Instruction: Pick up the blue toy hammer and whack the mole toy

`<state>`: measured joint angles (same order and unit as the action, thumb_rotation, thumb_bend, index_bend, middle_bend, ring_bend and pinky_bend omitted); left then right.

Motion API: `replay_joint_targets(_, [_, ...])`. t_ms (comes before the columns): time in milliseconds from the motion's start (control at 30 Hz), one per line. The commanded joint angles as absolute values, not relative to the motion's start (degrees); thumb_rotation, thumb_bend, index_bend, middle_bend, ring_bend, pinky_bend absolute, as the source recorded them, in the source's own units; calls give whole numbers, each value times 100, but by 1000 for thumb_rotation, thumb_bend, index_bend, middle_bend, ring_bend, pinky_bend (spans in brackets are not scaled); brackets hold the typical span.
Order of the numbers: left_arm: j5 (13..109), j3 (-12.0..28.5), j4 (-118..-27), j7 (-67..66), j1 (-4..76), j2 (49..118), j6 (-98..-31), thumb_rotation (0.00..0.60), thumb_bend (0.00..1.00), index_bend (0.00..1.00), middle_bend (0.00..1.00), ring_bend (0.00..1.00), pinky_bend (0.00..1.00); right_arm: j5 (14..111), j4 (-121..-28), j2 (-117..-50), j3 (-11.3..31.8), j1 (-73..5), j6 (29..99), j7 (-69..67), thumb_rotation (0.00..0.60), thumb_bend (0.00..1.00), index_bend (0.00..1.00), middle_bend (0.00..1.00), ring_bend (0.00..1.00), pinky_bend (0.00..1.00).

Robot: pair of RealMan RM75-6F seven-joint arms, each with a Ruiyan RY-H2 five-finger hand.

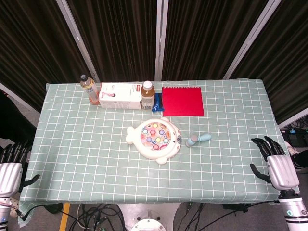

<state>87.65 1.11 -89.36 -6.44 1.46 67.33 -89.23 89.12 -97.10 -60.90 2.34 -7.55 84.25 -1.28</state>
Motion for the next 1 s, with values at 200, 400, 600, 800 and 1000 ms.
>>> replay_joint_targets(200, [8811,113,-8964,-674,128,6746,-8988,600,88,88,32,0,0,8992,-9697,-6083,242,-840,8304,-170,600,222,135,180,62,155])
replay_joint_targets(400, [8823,113,-8997,-706,133,6723,-8981,600,88,88,32,0,0,8895,-9766,-6064,402,-1281,7681,-69,600,223,136,183,62,155])
replay_joint_targets(600, [8790,109,-9016,-724,159,6726,-8900,600,88,89,31,0,0,8290,-9513,-6397,726,-2117,6400,176,600,233,155,217,76,173])
replay_joint_targets(800, [8700,118,-9002,-724,184,6745,-8796,600,88,89,32,0,0,7560,-8798,-7023,944,-2835,5335,480,600,233,213,250,96,191])
replay_joint_targets(1000, [8633,133,-9005,-731,226,6735,-8691,600,88,88,32,0,0,7349,-8121,-7643,1019,-3314,4852,535,600,230,293,303,149,217])
